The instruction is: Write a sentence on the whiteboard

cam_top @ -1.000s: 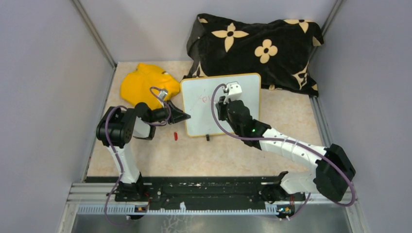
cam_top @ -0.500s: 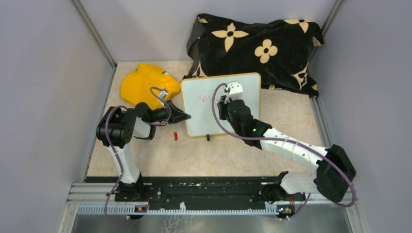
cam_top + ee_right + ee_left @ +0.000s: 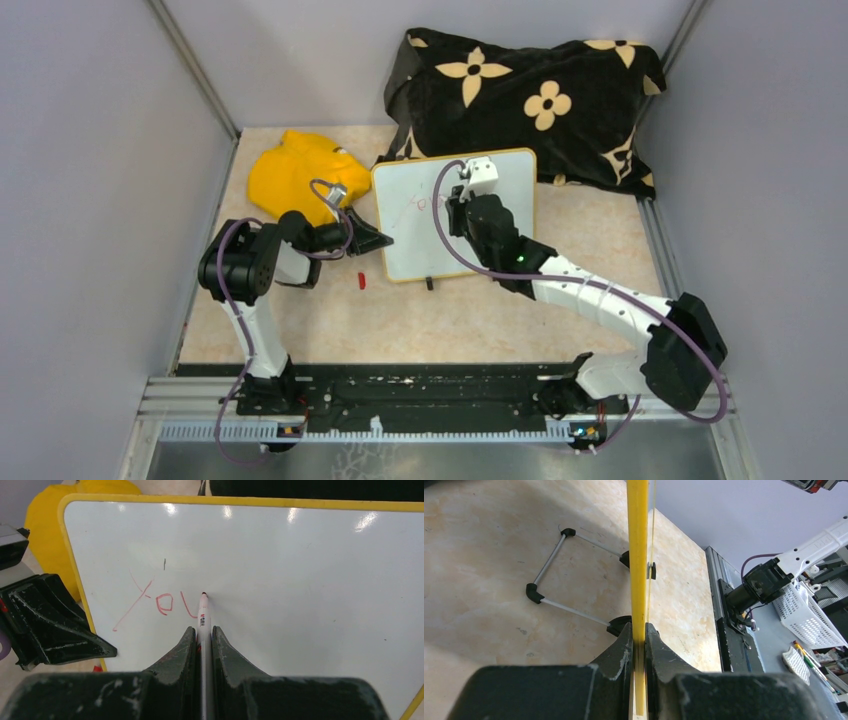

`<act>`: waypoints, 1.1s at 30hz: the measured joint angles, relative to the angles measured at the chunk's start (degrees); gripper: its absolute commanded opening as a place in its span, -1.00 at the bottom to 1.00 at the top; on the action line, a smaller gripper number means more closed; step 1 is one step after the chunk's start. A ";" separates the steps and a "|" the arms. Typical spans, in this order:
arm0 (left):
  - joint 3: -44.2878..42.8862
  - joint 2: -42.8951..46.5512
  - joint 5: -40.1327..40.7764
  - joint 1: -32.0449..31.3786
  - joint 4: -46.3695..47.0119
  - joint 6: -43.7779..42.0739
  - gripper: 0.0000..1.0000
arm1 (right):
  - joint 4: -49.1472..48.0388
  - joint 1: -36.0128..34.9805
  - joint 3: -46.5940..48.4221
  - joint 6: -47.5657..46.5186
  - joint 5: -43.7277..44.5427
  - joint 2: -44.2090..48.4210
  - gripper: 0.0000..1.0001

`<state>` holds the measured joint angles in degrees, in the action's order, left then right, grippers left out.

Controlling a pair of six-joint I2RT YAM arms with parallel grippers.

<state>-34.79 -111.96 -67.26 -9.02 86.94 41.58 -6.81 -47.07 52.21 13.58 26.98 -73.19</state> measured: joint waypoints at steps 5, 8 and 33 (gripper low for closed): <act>0.00 0.00 0.00 -0.02 -0.20 0.00 -1.00 | -0.26 0.02 1.20 -0.07 -0.02 -0.94 -1.00; 0.00 0.00 -0.02 -0.02 -0.31 -0.07 -1.00 | -0.46 0.02 1.57 -0.09 -0.04 -1.18 -1.00; 0.00 0.02 -0.28 -0.11 -0.37 -0.50 -1.00 | 1.86 2.62 -4.61 -0.13 4.52 10.45 -1.00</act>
<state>-34.79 -111.94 -67.55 -9.13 86.56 41.08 -4.95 -44.45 47.59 13.45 31.51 -62.74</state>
